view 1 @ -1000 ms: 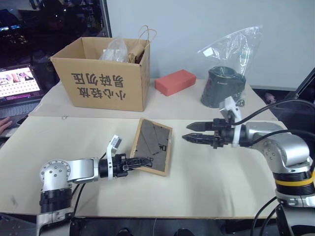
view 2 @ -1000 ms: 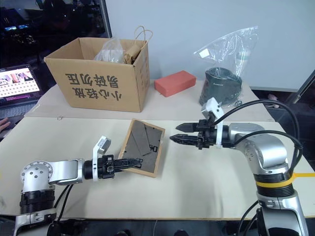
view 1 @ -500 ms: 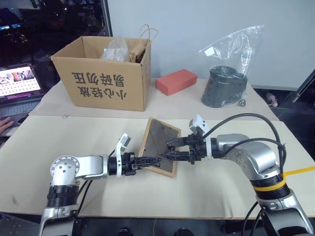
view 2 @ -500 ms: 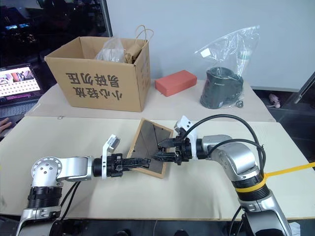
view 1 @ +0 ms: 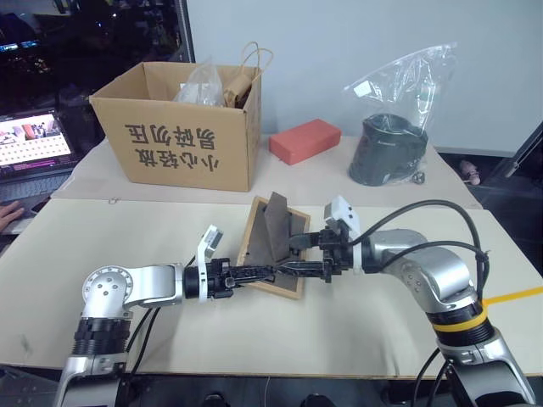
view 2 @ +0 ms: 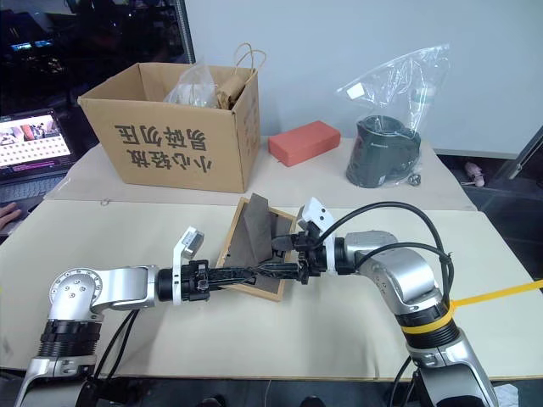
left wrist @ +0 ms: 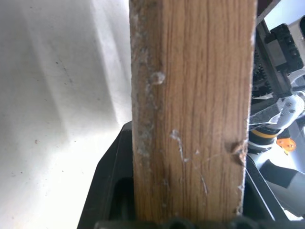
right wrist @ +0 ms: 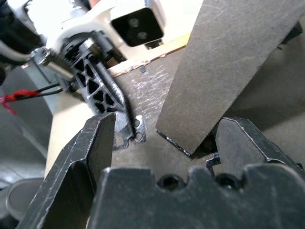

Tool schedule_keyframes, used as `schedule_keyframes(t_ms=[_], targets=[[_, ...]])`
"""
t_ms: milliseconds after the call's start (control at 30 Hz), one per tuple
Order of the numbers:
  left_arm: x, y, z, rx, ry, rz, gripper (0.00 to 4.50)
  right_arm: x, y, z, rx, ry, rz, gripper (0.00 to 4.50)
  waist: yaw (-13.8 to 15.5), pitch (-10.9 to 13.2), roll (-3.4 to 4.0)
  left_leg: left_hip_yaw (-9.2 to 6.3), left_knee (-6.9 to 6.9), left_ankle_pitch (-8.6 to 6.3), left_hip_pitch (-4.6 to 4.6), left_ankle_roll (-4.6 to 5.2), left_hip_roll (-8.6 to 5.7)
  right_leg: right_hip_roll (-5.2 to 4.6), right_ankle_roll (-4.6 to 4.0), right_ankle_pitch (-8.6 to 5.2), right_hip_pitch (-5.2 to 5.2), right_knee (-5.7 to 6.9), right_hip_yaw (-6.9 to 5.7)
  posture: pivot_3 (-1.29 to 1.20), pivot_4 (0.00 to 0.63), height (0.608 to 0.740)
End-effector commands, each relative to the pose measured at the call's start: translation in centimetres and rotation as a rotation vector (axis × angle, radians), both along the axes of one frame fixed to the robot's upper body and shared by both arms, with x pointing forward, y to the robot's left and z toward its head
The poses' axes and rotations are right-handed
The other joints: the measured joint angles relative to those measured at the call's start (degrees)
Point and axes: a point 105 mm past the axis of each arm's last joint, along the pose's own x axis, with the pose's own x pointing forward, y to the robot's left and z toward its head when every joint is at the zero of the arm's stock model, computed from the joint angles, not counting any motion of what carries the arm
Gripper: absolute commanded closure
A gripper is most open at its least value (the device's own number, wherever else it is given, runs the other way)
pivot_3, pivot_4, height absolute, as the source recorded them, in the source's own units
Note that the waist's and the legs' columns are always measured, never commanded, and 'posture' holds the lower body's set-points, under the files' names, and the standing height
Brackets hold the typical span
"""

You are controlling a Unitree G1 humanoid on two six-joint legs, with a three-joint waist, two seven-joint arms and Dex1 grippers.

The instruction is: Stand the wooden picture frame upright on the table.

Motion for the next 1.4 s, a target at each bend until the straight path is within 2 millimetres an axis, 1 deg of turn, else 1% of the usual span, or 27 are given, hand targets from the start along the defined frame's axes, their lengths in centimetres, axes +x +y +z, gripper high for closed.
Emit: schedule_keyframes(t_ms=[33,133,300,333,367,400,467,533,633,700,767,800,833,900,1000,1067,1133,1233,1333,1400], targets=[[0.4,-0.3,1.5,-0.056,-0.035,-0.01,3.34,-1.8,0.4,2.2,0.037,-0.105,0.11,0.81,0.08,0.0,0.0,0.0,0.0,0.0,0.0,0.0,0.0,0.0,0.0,0.0,0.0,0.0,0.0,0.0,0.15,0.74],[0.5,-0.3,1.6,-0.052,-0.037,-0.01,3.34,-1.9,0.3,2.2,0.032,-0.116,0.114,0.81,0.21,0.0,0.0,0.0,0.0,0.0,-0.01,0.0,0.0,0.0,0.01,0.0,0.01,-0.05,0.0,0.0,0.15,0.74],[0.8,-0.1,1.4,-0.049,-0.03,-0.01,3.34,-0.9,-0.5,1.9,-0.009,-0.158,0.051,0.81,0.26,0.0,0.0,0.0,-0.01,0.0,-0.01,0.0,0.0,0.0,0.0,0.0,0.0,-0.06,0.0,0.0,0.15,0.74],[0.7,-0.2,1.5,-0.053,-0.03,-0.015,3.34,-0.1,-1.3,1.4,-0.062,-0.17,0.007,0.81,0.3,0.0,0.0,0.0,-0.01,0.0,-0.01,0.0,0.0,0.0,0.01,0.0,0.0,-0.07,0.0,0.0,0.15,0.74],[0.7,-0.2,1.6,-0.053,-0.03,-0.023,3.34,0.7,-2.5,1.0,-0.135,-0.212,-0.032,0.81,0.42,0.0,0.0,0.0,-0.02,0.0,-0.02,0.0,0.0,0.0,0.01,-0.01,0.0,-0.08,0.0,0.0,0.15,0.74],[0.6,-0.3,1.6,-0.054,-0.028,-0.033,3.34,1.3,-3.6,0.9,-0.186,-0.239,-0.065,0.81,0.63,0.0,0.0,0.01,-0.02,0.0,-0.01,0.0,0.0,-0.01,0.01,-0.01,0.01,-0.09,0.0,0.0,0.15,0.74],[0.5,-0.3,1.3,-0.051,-0.018,-0.045,3.34,2.2,-5.6,1.7,-0.249,-0.299,-0.123,0.81,0.93,0.0,0.0,0.01,-0.02,0.0,-0.04,0.0,0.0,-0.01,0.04,-0.02,0.01,-0.21,0.0,0.0,0.15,0.74],[0.7,-0.1,1.0,-0.036,-0.007,-0.04,3.34,2.6,-7.0,2.3,-0.292,-0.342,-0.151,0.81,1.01,0.01,-0.01,0.02,-0.02,0.0,-0.07,0.0,-0.03,-0.03,0.04,-0.02,0.0,-0.24,0.0,0.0,0.15,0.74],[1.0,0.1,0.9,-0.039,0.002,-0.034,3.34,2.8,-8.3,3.3,-0.301,-0.396,-0.188,0.81,0.9,0.01,-0.01,0.02,-0.15,0.0,-0.06,0.0,-0.02,-0.02,0.03,-0.02,-0.03,-0.27,0.0,0.0,0.15,0.74],[1.2,0.3,1.1,-0.046,0.005,-0.033,3.34,2.7,-8.4,3.7,-0.294,-0.445,-0.198,0.81,0.8,0.01,-0.01,0.02,-0.19,0.0,-0.06,0.0,-0.02,-0.02,0.02,-0.02,-0.05,-0.26,0.0,0.0,0.15,0.74],[1.4,0.2,1.4,-0.073,0.017,-0.04,3.34,3.3,-8.5,2.4,-0.386,-0.641,-0.224,0.81,0.84,0.01,-0.02,0.01,-0.19,0.0,-0.06,0.0,-0.02,-0.02,0.0,-0.01,-0.05,-0.25,0.0,0.0,0.15,0.74],[1.4,0.1,1.5,-0.082,0.021,-0.046,3.34,3.4,-8.3,1.9,-0.404,-0.718,-0.234,0.81,1.02,0.0,-0.03,0.01,-0.19,0.0,-0.06,0.0,-0.02,-0.02,0.0,-0.01,-0.04,-0.26,0.0,0.0,0.15,0.74],[1.4,-0.1,1.5,-0.093,0.027,-0.054,3.34,3.5,-8.1,0.9,-0.451,-0.849,-0.233,0.81,1.02,0.0,-0.04,0.0,-0.17,0.0,-0.05,0.0,-0.02,-0.02,0.06,-0.04,-0.01,-0.29,-0.05,0.0,0.15,0.74],[1.3,-0.4,1.5,-0.113,0.04,-0.067,3.34,3.4,-7.9,-0.9,-0.508,-1.025,-0.207,0.81,1.08,0.0,-0.04,0.0,-0.16,-0.01,-0.06,-0.01,-0.04,-0.04,0.1,-0.06,0.0,-0.34,-0.04,0.0,0.15,0.74],[1.3,-0.7,1.2,-0.13,0.068,-0.073,3.34,3.5,-7.8,-2.7,-0.519,-1.202,-0.218,0.81,1.1,0.01,-0.04,0.01,-0.16,0.0,-0.08,-0.01,-0.08,-0.07,0.09,-0.06,-0.03,-0.3,-0.04,0.0,0.15,0.74],[1.2,-1.0,1.1,-0.14,0.08,-0.085,3.34,3.9,-7.7,-3.1,-0.5,-1.274,-0.247,0.81,0.95,0.01,-0.04,0.0,-0.16,0.01,-0.07,-0.03,-0.09,-0.07,-0.02,0.01,-0.04,-0.25,-0.03,0.0,0.15,0.74],[0.9,-1.2,1.2,-0.147,0.082,-0.103,3.34,4.4,-7.4,-2.5,-0.447,-1.332,-0.31,0.81,0.69,0.01,-0.04,0.0,-0.16,0.03,-0.01,-0.05,-0.08,-0.06,-0.09,0.05,-0.02,-0.18,-0.03,0.0,0.15,0.74],[0.7,-1.3,1.3,-0.152,0.086,-0.107,3.34,4.9,-6.8,-0.7,-0.381,-1.424,-0.384,0.81,0.63,0.01,-0.04,-0.03,-0.16,0.07,0.01,-0.11,-0.08,-0.06,-0.2,0.11,-0.01,-0.11,-0.02,0.0,0.15,0.74],[0.7,-1.3,1.3,-0.152,0.09,-0.101,3.34,5.1,-6.1,0.3,-0.364,-1.516,-0.397,0.81,0.86,0.01,-0.04,-0.06,-0.15,0.09,0.01,-0.14,-0.08,-0.06,-0.22,0.13,0.03,-0.1,-0.03,0.0,0.15,0.74],[0.3,-1.9,1.5,-0.142,0.081,-0.125,3.34,5.0,-5.5,0.6,-0.346,-1.549,-0.39,0.81,0.99,0.01,-0.04,-0.08,-0.14,0.09,0.0,-0.14,-0.09,-0.06,-0.22,0.13,0.09,-0.15,-0.04,0.0,0.15,0.74]])
